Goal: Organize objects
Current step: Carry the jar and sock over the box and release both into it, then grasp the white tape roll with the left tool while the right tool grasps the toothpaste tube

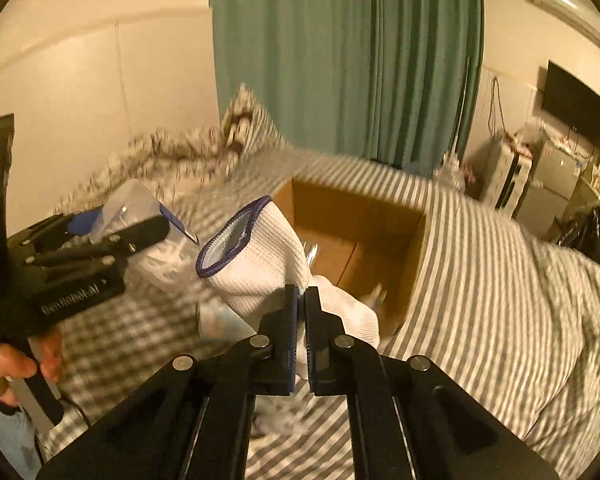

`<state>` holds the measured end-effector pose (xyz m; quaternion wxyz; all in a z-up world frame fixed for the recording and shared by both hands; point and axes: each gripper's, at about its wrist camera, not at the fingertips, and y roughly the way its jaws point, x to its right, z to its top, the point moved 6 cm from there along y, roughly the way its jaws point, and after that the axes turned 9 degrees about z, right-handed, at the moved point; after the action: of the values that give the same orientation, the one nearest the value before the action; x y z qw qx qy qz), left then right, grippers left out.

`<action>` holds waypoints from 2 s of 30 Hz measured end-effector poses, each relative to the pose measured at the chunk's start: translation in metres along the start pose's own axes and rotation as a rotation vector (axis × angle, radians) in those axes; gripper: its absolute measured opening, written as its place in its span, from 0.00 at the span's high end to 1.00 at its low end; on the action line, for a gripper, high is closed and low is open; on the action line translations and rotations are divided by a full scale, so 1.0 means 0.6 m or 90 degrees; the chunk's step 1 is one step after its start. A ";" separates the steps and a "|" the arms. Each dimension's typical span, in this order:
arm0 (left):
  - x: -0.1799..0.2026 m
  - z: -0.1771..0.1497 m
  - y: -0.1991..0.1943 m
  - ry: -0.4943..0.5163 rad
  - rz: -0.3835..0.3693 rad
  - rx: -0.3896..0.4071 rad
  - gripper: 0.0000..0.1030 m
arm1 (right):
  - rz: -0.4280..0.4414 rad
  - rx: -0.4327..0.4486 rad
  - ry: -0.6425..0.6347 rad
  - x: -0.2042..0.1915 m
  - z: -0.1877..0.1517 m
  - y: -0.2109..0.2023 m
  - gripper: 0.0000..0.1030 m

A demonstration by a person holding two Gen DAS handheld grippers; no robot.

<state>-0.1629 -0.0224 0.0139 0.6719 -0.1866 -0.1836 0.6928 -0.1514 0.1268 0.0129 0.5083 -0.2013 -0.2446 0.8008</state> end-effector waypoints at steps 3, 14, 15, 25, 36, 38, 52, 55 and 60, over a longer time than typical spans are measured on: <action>0.023 0.046 0.024 -0.003 -0.024 0.012 0.33 | -0.012 0.023 -0.003 0.024 0.051 0.003 0.97; 0.086 0.018 0.222 0.055 -0.043 -0.055 0.33 | -0.009 -0.020 0.075 0.133 0.070 0.165 0.97; 0.087 0.012 0.234 0.057 -0.044 -0.062 0.33 | -0.007 -0.026 0.082 0.140 0.061 0.181 0.96; 0.102 0.001 0.226 0.084 -0.036 -0.066 0.07 | -0.023 -0.010 0.113 0.164 0.046 0.172 0.58; 0.046 0.019 0.045 0.085 -0.005 -0.027 0.00 | -0.043 0.059 0.063 0.080 0.075 -0.057 0.41; 0.030 0.012 0.014 0.085 0.004 -0.025 0.00 | -0.045 0.063 0.053 0.062 0.073 -0.088 0.41; -0.009 -0.174 -0.037 0.046 0.032 -0.099 0.00 | -0.036 -0.030 0.103 0.015 -0.132 -0.076 0.34; 0.005 -0.231 -0.003 0.065 0.028 -0.140 0.00 | -0.036 -0.075 0.144 0.029 -0.197 -0.025 0.34; 0.029 -0.282 0.023 0.139 0.043 -0.175 0.00 | -0.006 -0.142 0.202 0.044 -0.265 0.048 0.34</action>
<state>-0.0896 -0.0048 -0.1393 0.6326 -0.3571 -0.1959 0.6587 -0.0917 0.1702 -0.1335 0.5186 -0.3790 -0.2497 0.7246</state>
